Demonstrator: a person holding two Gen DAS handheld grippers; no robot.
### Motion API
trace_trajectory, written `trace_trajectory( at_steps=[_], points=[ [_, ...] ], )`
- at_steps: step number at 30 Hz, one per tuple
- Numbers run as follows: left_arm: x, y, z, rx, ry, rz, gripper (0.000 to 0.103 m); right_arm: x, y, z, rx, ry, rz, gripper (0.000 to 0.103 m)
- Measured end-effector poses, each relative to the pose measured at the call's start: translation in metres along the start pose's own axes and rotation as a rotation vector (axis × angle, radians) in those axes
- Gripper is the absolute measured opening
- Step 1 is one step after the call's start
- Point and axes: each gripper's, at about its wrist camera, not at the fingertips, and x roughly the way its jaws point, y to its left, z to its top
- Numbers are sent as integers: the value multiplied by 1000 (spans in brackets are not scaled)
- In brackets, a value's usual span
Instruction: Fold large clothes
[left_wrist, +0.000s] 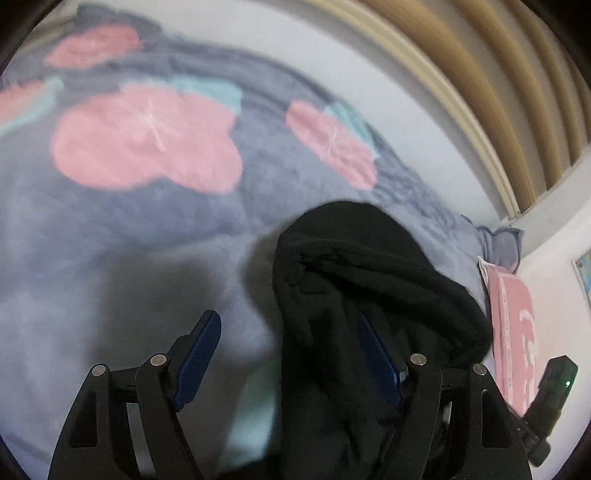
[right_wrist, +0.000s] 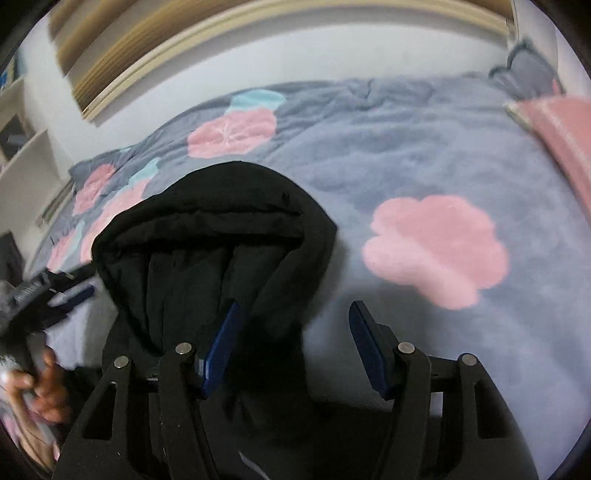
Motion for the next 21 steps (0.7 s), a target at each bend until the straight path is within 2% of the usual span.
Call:
trace_trajectory(
  at_steps=[2, 3, 4, 5, 6, 8, 9, 10, 11, 12, 13, 14, 16, 17, 18, 19, 20, 21],
  points=[
    [27, -1, -2, 15, 43, 29, 75, 26, -3, 3, 50, 30, 43, 65],
    [33, -2, -4, 42, 25, 46, 53, 38, -5, 3, 60, 46, 65, 49],
    [35, -3, -7, 68, 10, 48, 19, 45, -5, 3, 56, 56, 70, 25],
    [33, -2, -10, 67, 8, 7, 13, 54, -5, 1, 39, 70, 62, 23],
    [21, -1, -12, 64, -37, 17, 12, 54, -6, 0, 32, 58, 46, 19],
    [-17, -6, -15, 96, -155, 33, 12, 32, -16, -3, 50, -30, 46, 18],
    [-37, -8, -18, 104, -189, 16, 12, 16, -24, -4, 74, -80, 38, 13],
    [-60, -7, -22, 106, -213, 5, 12, 4, -31, -3, 97, -120, 26, 13],
    [-70, -6, -22, 113, -197, -3, 13, -11, -49, -1, 154, -157, 87, 13],
    [-70, -4, -22, 125, -154, -10, 14, -11, -57, -1, 175, -148, 155, 13],
    [-62, -1, -20, 134, -109, 7, 14, -6, -58, -1, 163, -121, 163, 12],
    [-53, 4, -20, 133, -87, 44, 14, 7, -54, -4, 119, -74, 109, 12],
    [-25, 21, -23, 99, -34, 102, 16, 33, -49, -15, 92, -2, 62, 12],
    [-8, 30, -24, 78, -3, 105, 20, 46, -50, -19, 95, 36, 45, 12],
    [9, 46, -27, 39, 33, 76, 28, 60, -55, -24, 109, 69, 38, 12],
    [18, 60, -28, -11, 43, 17, 28, 71, -65, -28, 154, 83, 72, 12],
    [16, 74, -30, -69, 19, -59, 28, 71, -71, -30, 179, 75, 100, 12],
    [11, 77, -30, -78, 13, -93, 30, 70, -74, -31, 190, 67, 123, 13]
  ],
)
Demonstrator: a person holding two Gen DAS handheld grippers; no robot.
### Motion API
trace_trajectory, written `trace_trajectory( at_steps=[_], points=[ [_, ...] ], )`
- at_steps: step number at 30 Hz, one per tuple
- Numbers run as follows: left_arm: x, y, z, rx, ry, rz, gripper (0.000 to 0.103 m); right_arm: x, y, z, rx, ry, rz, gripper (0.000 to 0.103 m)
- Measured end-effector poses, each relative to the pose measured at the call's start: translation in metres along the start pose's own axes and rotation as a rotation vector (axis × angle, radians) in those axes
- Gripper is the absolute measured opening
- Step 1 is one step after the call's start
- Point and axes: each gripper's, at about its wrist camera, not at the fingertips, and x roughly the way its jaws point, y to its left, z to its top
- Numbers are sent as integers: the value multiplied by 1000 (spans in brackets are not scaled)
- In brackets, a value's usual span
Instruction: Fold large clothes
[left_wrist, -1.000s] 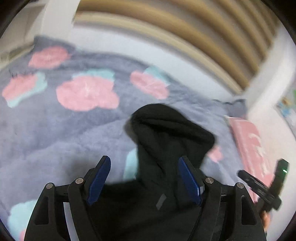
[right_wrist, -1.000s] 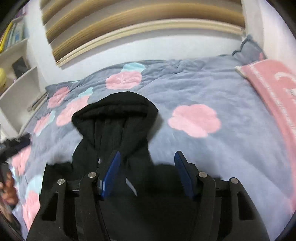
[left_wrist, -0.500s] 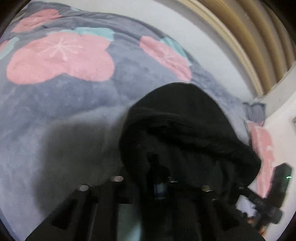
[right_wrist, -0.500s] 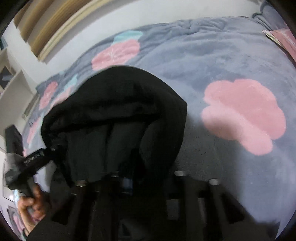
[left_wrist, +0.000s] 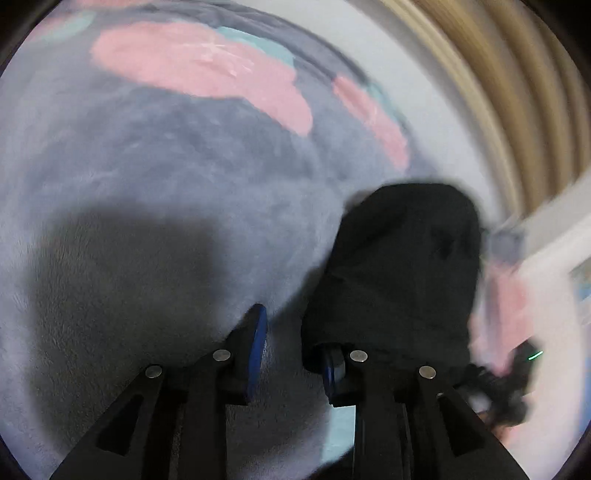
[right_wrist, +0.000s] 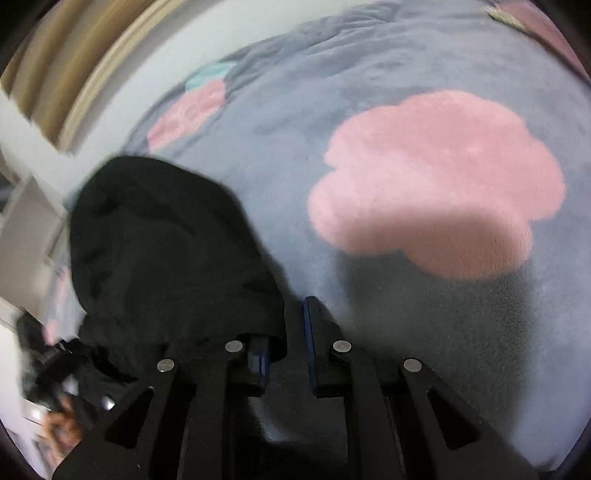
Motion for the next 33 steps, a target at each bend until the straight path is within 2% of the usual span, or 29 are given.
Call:
trace_trajectory(
  at_steps=[1, 3, 5, 8, 9, 11, 12, 13, 15, 17, 19, 21, 23, 24, 28, 33],
  points=[
    [-3, -3, 0, 19, -6, -4, 31, 0, 0, -1, -8, -2, 1, 14],
    [-9, -17, -3, 85, -2, 35, 32, -2, 6, -2, -43, -3, -17, 18],
    [-19, -31, -5, 141, 40, 65, 33, -12, 16, -4, -88, 12, -70, 23],
    [-53, -60, -12, 316, 102, 13, 34, -45, 30, -8, -159, 26, -94, 32],
    [-69, -71, -16, 383, 84, 19, 35, -59, 34, -5, -181, 13, -89, 34],
    [-100, -95, -23, 471, 9, 13, 47, -89, 39, -3, -196, -34, -54, 42],
    [-113, -106, -21, 486, -37, -13, 59, -99, 43, 1, -192, -62, -38, 46],
    [-121, -115, -18, 485, -80, -45, 67, -110, 49, 6, -186, -100, -21, 47],
    [-122, -130, -13, 480, -142, -99, 68, -116, 66, 16, -189, -141, 11, 47],
    [-98, -144, -7, 499, -171, -27, 68, -100, 86, 29, -205, -139, 24, 47],
    [-58, -136, -2, 470, -129, 48, 68, -71, 99, 30, -222, -114, 12, 47],
    [-5, -102, -1, 355, -38, 112, 67, -27, 98, 25, -236, -60, -44, 47],
    [24, -75, -9, 296, 32, 100, 66, 11, 85, 9, -256, 19, -75, 46],
    [23, -72, -11, 293, 10, 80, 67, 21, 78, 3, -257, 34, -65, 46],
    [21, -76, -16, 329, -20, 103, 67, 20, 65, -2, -227, -24, 5, 46],
    [8, -77, -17, 324, -59, 80, 67, 14, 72, -5, -260, -47, -33, 46]
  ],
)
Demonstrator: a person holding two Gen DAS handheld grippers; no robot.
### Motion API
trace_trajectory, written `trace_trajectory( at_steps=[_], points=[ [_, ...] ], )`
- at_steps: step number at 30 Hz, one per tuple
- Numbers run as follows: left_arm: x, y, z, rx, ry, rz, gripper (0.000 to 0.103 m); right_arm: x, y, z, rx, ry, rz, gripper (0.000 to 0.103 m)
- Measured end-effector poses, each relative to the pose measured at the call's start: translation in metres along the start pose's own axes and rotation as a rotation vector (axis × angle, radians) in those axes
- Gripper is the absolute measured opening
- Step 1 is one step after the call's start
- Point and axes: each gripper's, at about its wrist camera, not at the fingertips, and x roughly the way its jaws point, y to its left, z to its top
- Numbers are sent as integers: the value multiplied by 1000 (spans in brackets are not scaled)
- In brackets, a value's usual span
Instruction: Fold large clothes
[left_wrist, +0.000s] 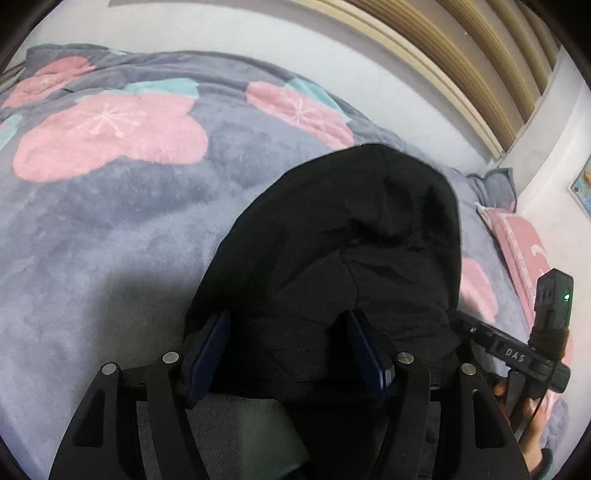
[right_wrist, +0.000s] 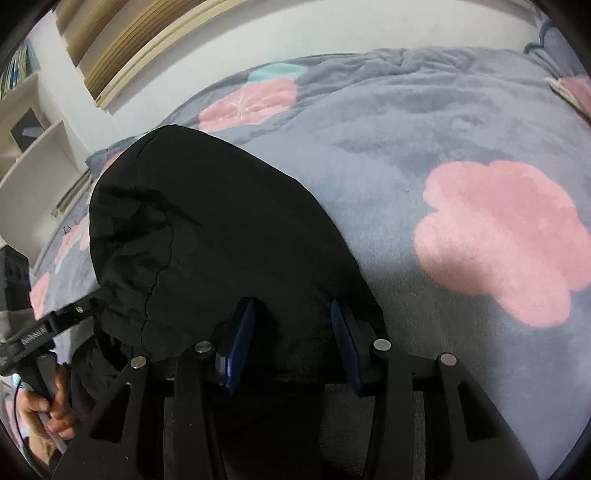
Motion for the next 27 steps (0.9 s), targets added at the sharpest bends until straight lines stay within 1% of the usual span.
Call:
trace_trajectory(
  at_steps=[2, 4, 5, 6, 7, 8, 9, 10, 12, 13, 14, 16, 17, 18, 19, 20, 21, 22, 23, 24, 25, 26, 27],
  points=[
    [-12, -3, 13, 9, -11, -7, 67, -9, 6, 4, -29, 11, -32, 47],
    [-37, -11, 25, 67, -65, -62, 67, -27, 10, 10, -49, 3, -21, 50],
    [-55, -18, 32, 115, -113, -68, 67, -40, 13, 16, -64, -25, 1, 52],
    [-67, -23, 40, 145, -144, -53, 67, -49, 12, 22, -75, -52, 8, 58],
    [-74, -25, 50, 157, -162, -42, 72, -57, 13, 24, -81, -71, 9, 71],
    [-75, -25, 57, 155, -162, -37, 77, -63, 14, 34, -88, -104, 4, 78],
    [-69, -23, 67, 143, -146, -29, 83, -64, 15, 39, -91, -118, -1, 85],
    [-58, -18, 76, 125, -115, -26, 83, -61, 15, 48, -90, -134, -13, 85],
    [-33, -5, 82, 74, -59, -28, 83, -50, 14, 57, -78, -121, 6, 85],
    [-14, 7, 83, 22, -24, -53, 83, -40, 11, 61, -66, -103, 24, 85],
    [0, 14, 80, -17, -2, -94, 83, -26, 8, 65, -50, -81, 37, 85],
    [28, 28, 71, -97, 24, -212, 82, 3, 2, 66, -44, -35, 74, 85],
    [40, 32, 62, -111, 21, -243, 82, 22, -3, 63, -43, 10, 121, 84],
    [51, 34, 54, -99, 26, -247, 82, 33, -7, 58, -43, 38, 167, 84],
    [58, 35, 49, -97, 36, -265, 82, 40, -11, 51, -40, 43, 204, 84],
    [59, 35, 47, -95, 33, -268, 82, 41, -14, 47, -35, 32, 222, 83],
    [56, 33, 47, -80, 14, -271, 76, 40, -16, 48, -29, 22, 253, 72],
    [54, 31, 47, -67, -1, -275, 59, 39, -17, 48, -30, 17, 267, 60],
    [54, 29, 45, -66, -3, -266, 52, 38, -16, 47, -37, 5, 276, 55],
    [55, 29, 43, -69, -2, -265, 41, 34, -13, 46, -43, 0, 271, 45],
    [54, 27, 42, -64, -8, -264, 32, 31, -9, 43, -57, -13, 261, 37],
    [52, 23, 42, -51, -12, -255, 30, 26, -3, 41, -81, -31, 237, 35],
    [49, 17, 42, -27, -19, -236, 26, 20, 4, 39, -109, -43, 193, 31]
  ],
)
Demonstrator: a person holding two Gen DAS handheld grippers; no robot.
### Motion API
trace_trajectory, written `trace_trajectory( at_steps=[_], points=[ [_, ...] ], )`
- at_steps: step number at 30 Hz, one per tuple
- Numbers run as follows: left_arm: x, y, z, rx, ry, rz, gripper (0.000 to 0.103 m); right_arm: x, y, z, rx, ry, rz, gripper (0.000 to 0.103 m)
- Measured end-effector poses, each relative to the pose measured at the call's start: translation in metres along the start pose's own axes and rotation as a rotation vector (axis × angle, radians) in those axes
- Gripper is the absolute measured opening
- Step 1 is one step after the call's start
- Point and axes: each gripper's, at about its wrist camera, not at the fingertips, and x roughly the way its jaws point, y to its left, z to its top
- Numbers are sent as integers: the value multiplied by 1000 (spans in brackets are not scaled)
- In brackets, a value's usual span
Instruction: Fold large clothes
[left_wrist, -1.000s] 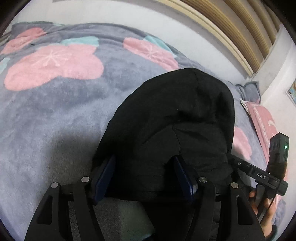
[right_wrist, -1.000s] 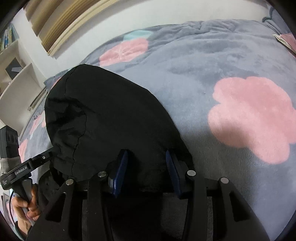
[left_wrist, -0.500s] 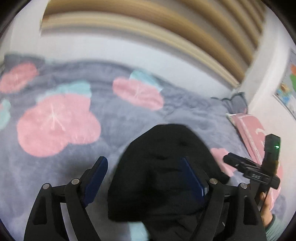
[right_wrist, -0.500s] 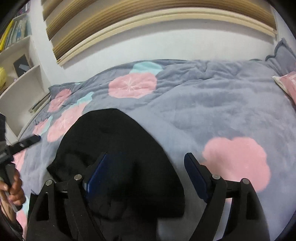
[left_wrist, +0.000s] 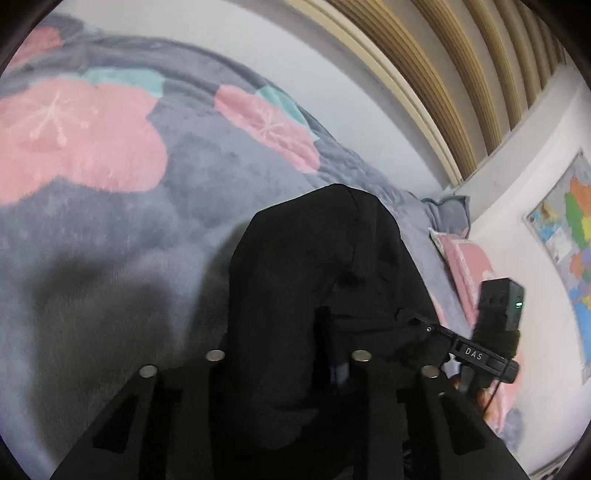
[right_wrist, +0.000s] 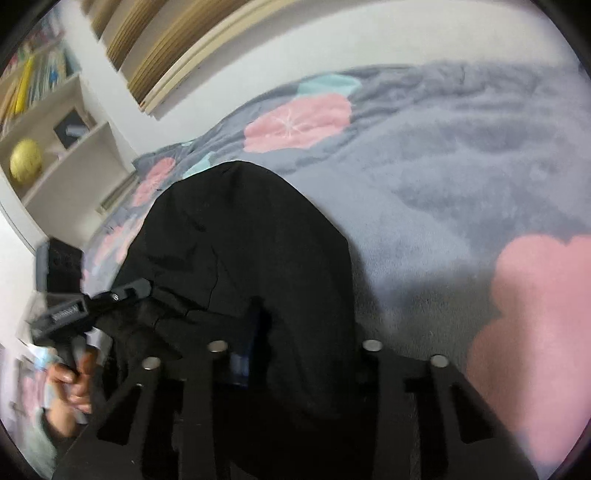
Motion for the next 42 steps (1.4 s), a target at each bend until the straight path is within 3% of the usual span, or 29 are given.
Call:
trace_trajectory(
  at_steps=[3, 9, 11, 16, 19, 22, 25, 28, 30, 33, 36, 37, 39, 42],
  points=[
    [-24, -39, 3, 140, -13, 44, 16, -20, 24, 0, -88, -1, -89, 23],
    [-121, -115, -14, 306, -126, -22, 14, -137, 69, -8, -154, -152, -44, 18],
    [-156, -137, -30, 353, -160, -44, 14, -179, 92, -22, -217, -192, -62, 17],
    [-228, -178, -88, 479, -193, -16, 14, -260, 144, -77, -353, -255, -130, 17],
    [-262, -188, -135, 530, -173, -25, 18, -293, 160, -112, -369, -273, -133, 17],
    [-281, -185, -185, 569, -102, 1, 22, -316, 172, -166, -400, -259, -169, 18],
    [-274, -162, -238, 589, 18, 153, 26, -312, 168, -215, -387, -162, -203, 27],
    [-272, -136, -265, 529, 92, 217, 26, -296, 152, -245, -310, -39, -235, 29],
    [-283, -131, -267, 495, 103, 206, 26, -299, 145, -252, -261, -1, -238, 29],
    [-322, -144, -256, 493, 22, 159, 26, -324, 148, -245, -234, -22, -247, 34],
    [-358, -171, -229, 483, -97, 89, 29, -355, 164, -218, -215, -108, -248, 66],
    [-361, -177, -220, 472, -120, 74, 36, -358, 170, -205, -208, -139, -240, 67],
    [-355, -193, -194, 428, -139, 72, 52, -362, 187, -180, -192, -177, -222, 67],
    [-315, -203, -169, 355, -72, 58, 53, -331, 208, -141, -147, -133, -173, 67]
  ],
)
